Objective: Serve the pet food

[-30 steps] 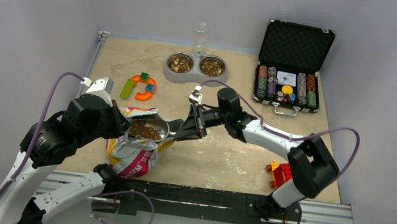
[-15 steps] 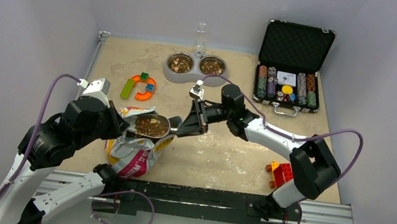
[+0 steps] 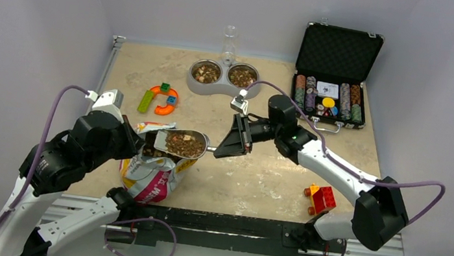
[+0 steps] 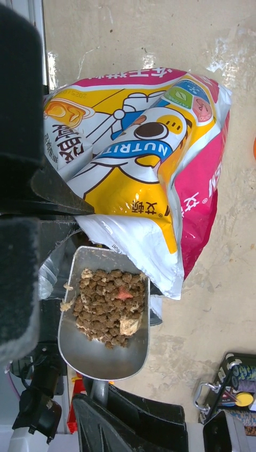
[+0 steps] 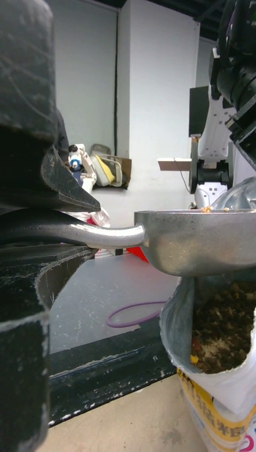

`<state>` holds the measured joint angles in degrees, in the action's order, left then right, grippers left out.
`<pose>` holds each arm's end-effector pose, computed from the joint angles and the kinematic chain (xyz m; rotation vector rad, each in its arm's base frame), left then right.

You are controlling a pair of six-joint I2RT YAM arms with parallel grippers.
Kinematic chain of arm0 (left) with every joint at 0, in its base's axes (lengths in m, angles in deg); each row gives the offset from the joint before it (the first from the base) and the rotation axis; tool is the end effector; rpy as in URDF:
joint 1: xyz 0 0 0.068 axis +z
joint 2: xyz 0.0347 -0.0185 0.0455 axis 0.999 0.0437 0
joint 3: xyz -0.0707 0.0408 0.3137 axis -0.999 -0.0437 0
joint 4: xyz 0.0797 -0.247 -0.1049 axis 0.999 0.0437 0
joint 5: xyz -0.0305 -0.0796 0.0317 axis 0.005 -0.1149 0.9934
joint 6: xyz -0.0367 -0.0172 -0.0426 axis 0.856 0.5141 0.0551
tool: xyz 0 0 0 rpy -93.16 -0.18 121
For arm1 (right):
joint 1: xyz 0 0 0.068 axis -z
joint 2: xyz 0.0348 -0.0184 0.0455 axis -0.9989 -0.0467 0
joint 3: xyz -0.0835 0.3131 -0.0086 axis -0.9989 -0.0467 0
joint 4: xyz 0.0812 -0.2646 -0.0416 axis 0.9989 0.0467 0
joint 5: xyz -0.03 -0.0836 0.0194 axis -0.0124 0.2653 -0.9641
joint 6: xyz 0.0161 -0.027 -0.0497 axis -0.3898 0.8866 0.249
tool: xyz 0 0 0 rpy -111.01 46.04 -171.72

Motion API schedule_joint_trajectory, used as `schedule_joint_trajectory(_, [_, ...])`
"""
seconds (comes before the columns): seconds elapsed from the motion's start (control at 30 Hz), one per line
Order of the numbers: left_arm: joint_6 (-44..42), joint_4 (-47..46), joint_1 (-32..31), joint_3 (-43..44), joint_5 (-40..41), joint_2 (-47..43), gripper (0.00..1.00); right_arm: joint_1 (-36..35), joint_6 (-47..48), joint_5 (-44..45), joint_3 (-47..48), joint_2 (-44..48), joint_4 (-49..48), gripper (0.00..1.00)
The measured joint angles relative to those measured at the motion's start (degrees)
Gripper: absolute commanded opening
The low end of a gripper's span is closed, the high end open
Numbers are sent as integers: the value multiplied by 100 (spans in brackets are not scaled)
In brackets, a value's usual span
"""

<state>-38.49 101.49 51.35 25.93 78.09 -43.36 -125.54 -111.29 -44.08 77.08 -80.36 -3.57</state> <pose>0.0466 -0.0190 0.4364 -0.3487 2.2265 -0.4574 0.2221 0.2238 0.3433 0.5236 -2.2755 -2.0854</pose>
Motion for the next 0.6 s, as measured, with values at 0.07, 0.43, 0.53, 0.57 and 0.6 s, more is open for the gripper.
schedule_joint_trajectory(0.07, [-4,0,0,0,4,9,0,0,175,2,0,28,227,0])
schedule_joint_trajectory(0.43, [-48,-107,0,7,-175,166,0,-144,1888,1202,2072,-763,3683,0])
schedule_joint_trajectory(0.53, [-46,-195,0,-15,-236,243,0,-452,2426,1880,3576,-1578,4992,0])
schedule_joint_trajectory(0.57, [-44,-249,2,-37,-278,282,0,-632,2649,2225,4216,-1941,5499,0])
schedule_joint_trajectory(0.6, [-44,-284,2,-50,-308,310,0,-754,2809,2446,4581,-2159,5783,0])
